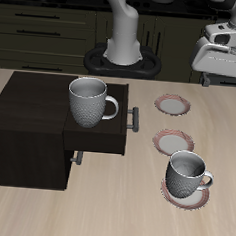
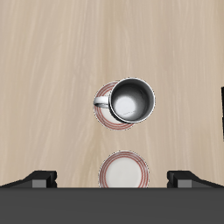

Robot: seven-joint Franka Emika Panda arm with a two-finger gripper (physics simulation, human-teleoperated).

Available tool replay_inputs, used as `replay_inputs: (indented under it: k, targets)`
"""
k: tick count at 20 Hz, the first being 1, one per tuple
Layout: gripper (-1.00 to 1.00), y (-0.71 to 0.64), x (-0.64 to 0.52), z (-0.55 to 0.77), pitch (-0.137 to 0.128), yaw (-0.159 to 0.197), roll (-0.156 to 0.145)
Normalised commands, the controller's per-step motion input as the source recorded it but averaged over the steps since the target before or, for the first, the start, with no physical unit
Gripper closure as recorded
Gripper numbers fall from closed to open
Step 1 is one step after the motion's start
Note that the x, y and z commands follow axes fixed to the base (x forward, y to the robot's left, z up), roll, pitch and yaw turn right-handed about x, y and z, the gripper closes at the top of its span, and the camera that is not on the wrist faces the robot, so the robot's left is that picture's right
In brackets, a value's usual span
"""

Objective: Place the porcelain mug that is on the plate onto the middle plate relative to the robot

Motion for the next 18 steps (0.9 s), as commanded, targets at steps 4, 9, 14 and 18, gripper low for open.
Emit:
replay_inputs:
  k: [4,9,14,18]
  targets:
    - [-1.00,-0.05,0.37,0.08,-0.061,-0.008,-0.061]
    - [-1.00,-0.03,0.27,-0.06,0.002,0.031,0.001]
    - [-1.00,-0.18,0.26,-0.06,0.001,-0.001,-0.020]
    - [-1.00,0.00,0.02,-0.10,-0.032,0.022,0.036]
